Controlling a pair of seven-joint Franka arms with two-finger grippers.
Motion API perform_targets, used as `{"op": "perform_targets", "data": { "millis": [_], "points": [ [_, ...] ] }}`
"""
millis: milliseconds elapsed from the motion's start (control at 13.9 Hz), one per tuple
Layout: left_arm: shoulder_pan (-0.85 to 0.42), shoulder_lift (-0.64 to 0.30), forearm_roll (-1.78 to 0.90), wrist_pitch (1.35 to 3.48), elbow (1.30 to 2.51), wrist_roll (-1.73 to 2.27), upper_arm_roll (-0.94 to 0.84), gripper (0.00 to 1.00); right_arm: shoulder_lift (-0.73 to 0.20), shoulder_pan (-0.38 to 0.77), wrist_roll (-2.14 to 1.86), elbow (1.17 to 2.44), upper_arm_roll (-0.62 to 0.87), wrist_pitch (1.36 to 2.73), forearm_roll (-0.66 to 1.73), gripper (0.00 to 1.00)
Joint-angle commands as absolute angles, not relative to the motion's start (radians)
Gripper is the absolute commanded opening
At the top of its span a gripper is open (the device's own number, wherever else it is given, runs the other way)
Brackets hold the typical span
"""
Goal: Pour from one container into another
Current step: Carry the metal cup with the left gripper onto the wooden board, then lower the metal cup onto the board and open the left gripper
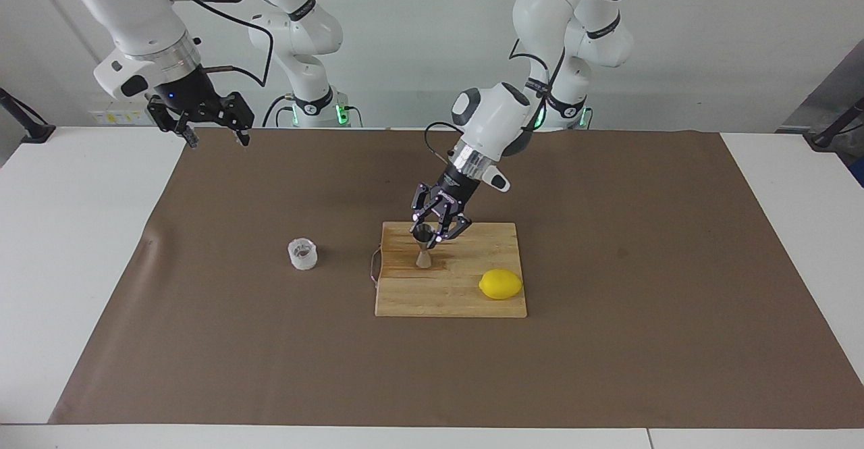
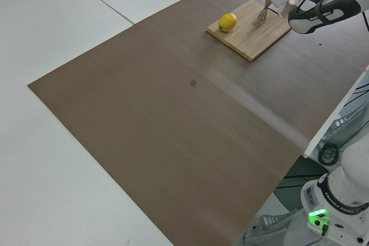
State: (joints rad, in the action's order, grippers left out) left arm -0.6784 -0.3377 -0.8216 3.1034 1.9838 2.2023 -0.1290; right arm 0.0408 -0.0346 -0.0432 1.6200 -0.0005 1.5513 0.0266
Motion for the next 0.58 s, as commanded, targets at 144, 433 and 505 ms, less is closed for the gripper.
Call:
{"op": "perform_targets", "data": {
  "millis": [144, 433, 505],
  "points": [
    [-0.690, -0.336, -0.807, 3.126, 1.999, 2.224, -0.117, 0.11, 0.049, -0.044, -0.028, 1.624, 0.008, 1.545, 0.018, 1.00],
    [-0.692, -0.336, -0.807, 3.166, 2.026, 2.215, -0.117, 0.74, 0.049, -0.046, -0.028, 1.624, 0.006, 1.545, 0.018, 1.00],
    [-0.692, -0.336, -0.807, 3.166, 2.026, 2.214, -0.118, 0.86, 0.049, -0.046, -0.028, 1.624, 0.006, 1.545, 0.018, 1.00]
  ]
}}
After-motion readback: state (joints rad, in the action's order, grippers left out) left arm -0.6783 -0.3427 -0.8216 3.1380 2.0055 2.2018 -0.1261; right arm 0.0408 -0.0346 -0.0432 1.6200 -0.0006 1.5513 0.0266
